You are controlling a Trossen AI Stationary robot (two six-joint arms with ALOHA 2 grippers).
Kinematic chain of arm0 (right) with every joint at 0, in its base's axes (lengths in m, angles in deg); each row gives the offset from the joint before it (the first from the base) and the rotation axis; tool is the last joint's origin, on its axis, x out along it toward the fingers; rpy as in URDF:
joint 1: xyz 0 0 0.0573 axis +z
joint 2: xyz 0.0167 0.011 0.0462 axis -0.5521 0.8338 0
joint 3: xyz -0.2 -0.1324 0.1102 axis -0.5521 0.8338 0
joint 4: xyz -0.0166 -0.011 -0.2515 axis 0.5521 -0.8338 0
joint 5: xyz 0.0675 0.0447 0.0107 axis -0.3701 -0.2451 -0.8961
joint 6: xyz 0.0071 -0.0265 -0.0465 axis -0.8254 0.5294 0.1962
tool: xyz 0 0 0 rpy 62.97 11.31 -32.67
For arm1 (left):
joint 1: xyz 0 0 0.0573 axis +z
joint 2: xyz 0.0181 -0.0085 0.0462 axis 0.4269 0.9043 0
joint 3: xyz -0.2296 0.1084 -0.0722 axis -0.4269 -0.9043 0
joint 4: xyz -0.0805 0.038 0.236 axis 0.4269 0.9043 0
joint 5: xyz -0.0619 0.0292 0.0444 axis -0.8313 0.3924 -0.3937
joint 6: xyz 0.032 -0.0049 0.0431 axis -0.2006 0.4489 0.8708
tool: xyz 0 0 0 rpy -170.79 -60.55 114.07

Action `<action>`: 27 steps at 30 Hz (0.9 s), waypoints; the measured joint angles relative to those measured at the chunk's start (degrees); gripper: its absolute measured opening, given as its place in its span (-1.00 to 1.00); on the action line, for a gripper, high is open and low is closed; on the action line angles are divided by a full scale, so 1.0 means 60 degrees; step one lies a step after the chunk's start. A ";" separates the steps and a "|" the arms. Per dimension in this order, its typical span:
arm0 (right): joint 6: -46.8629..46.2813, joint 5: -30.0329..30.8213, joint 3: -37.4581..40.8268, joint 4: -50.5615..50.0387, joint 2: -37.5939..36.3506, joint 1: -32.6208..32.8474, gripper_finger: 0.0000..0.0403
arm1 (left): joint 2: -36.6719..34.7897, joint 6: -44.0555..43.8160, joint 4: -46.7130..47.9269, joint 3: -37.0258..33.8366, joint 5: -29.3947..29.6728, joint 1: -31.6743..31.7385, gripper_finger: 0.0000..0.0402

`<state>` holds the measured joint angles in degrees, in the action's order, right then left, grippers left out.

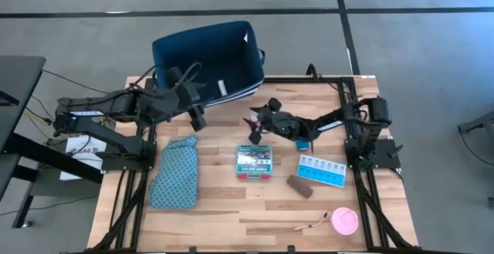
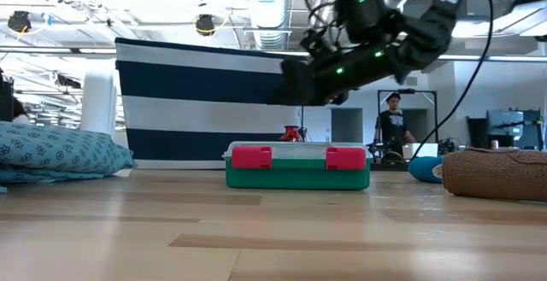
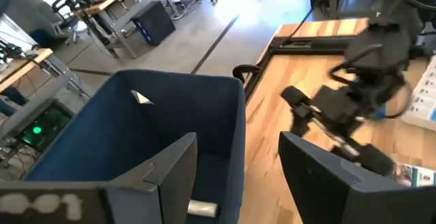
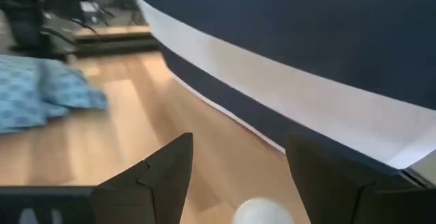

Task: Pick & place medical supplies in basket/bin
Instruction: Put the medicine bottle into the blue bin

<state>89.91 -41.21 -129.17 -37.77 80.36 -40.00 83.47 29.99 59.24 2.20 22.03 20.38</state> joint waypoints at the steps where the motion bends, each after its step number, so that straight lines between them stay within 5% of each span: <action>1: -0.0006 0.0000 -0.0111 -0.0236 0.0051 -0.0049 0.13 | -0.0003 0.0003 0.0052 -0.0004 0.0021 -0.0010 -0.01; 7: -0.0485 -0.0011 -0.0266 -0.1614 -0.0017 -0.0034 0.13 | -0.0018 -0.0001 0.0268 -0.0004 0.0025 -0.0062 -0.01; 21: -0.1283 -0.0008 -0.0217 -0.1872 0.0561 -0.0226 0.12 | -0.0018 -0.0316 0.0287 -0.0004 -0.0226 -0.0058 -0.01; 27: -0.1263 -0.0036 -0.0252 -0.2070 0.0521 -0.0520 -0.06 | -0.0018 -0.0188 0.0301 -0.0007 -0.0421 -0.0058 -0.01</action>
<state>82.34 -41.43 -130.68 -50.19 83.49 -43.12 83.36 28.87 61.05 2.16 19.50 20.03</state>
